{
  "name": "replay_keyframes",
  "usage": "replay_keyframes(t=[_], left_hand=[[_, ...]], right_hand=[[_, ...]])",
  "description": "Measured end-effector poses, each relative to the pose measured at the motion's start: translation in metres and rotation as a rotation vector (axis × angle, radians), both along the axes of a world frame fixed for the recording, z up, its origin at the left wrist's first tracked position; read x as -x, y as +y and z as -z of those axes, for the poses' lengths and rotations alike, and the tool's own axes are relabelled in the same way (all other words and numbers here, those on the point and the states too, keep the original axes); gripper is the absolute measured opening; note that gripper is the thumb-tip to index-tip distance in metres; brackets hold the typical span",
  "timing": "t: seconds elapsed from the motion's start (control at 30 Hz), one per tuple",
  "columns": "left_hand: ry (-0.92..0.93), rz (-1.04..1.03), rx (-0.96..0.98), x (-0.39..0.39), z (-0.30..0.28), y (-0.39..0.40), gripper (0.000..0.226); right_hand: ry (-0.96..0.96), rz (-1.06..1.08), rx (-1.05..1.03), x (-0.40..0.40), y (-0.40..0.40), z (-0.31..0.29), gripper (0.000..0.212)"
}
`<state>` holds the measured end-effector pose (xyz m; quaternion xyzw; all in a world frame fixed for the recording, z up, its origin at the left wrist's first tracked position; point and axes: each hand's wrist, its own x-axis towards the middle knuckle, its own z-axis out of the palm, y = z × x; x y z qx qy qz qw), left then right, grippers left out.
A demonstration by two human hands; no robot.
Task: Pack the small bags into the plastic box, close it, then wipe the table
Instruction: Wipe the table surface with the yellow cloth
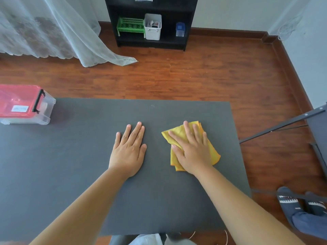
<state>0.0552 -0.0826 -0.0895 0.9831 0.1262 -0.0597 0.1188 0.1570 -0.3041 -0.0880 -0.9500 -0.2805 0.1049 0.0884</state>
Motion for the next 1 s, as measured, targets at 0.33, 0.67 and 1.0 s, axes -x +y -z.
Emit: replay_keyframes(t=[0.33,0.67,1.0], left_hand=[[-0.003,-0.002,0.014,-0.002,-0.001,0.003,0.059],[-0.014,-0.02,0.021,0.0,-0.001,0.005,0.059],[0.0,-0.093,-0.003,0.021,-0.002,0.041,0.061]], right_hand=[[0.038,0.453,0.068,-0.081,0.009,-0.008,0.053],[0.02,-0.087,-0.035,-0.004,0.051,-0.008,0.05],[0.031,0.28,0.035,-0.048,0.051,-0.008,0.051]])
